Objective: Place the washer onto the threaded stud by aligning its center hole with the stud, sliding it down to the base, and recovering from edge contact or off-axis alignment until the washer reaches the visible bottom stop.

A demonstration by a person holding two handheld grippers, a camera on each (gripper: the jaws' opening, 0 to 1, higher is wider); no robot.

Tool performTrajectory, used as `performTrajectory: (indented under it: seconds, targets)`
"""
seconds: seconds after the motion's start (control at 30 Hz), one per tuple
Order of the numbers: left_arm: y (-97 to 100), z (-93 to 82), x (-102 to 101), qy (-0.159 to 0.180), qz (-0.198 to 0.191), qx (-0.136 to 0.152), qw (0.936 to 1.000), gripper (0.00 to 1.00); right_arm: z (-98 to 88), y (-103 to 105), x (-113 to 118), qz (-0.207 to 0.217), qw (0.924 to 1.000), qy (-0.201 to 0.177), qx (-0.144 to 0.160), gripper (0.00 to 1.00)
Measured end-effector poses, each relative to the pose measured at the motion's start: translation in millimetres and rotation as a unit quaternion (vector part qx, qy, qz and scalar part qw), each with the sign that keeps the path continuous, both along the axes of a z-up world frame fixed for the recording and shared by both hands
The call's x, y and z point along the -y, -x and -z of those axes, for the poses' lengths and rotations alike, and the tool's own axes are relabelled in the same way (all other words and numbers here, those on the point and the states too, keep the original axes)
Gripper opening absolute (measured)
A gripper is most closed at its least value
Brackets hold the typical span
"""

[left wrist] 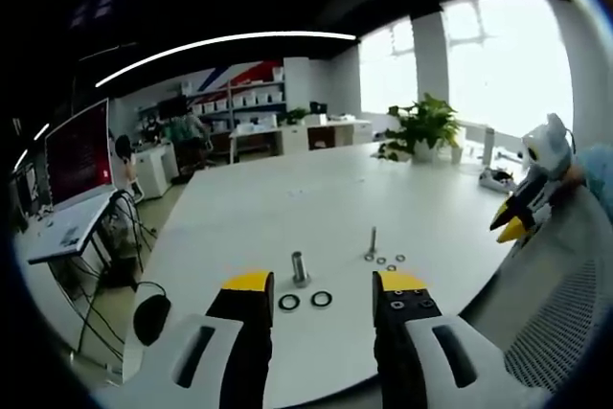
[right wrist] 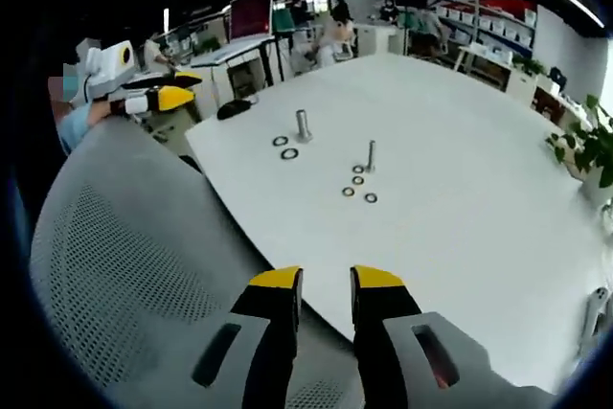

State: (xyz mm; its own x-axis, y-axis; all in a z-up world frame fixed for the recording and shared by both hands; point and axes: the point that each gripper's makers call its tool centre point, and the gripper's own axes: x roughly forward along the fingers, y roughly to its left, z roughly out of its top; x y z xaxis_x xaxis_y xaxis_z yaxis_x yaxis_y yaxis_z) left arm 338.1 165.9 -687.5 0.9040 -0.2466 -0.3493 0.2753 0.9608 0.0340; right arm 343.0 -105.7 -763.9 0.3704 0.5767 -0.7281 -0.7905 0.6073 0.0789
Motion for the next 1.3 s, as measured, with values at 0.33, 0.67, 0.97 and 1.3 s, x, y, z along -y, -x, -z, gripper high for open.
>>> performTrajectory:
  seconds: [0.33,0.67,0.97,1.3]
  targets:
    - [-1.8,1.3,-1.5,0.004,-0.005,-0.005,1.0000,0.38,2.8,-23.1,2.7,0.005,0.9988,-0.030,-0.039,0.20]
    - [-1.4,3.4,-2.8,0.006,-0.003,-0.007,1.0000,0.38,10.0,-79.2,-10.0,-0.069,0.9971,0.019,-0.025,0.21]
    - [-1.8,1.7,-4.1,0.007,-0.009,-0.005,0.9999,0.38,28.7,-90.2,-34.1,-0.157,0.9846,0.064,-0.043,0.21]
    - [-2.0,1.2,-2.8,0.011,-0.008,-0.007,0.9999,0.38,47.6,-105.5,-54.3,-0.197,0.9754,0.087,-0.047,0.21]
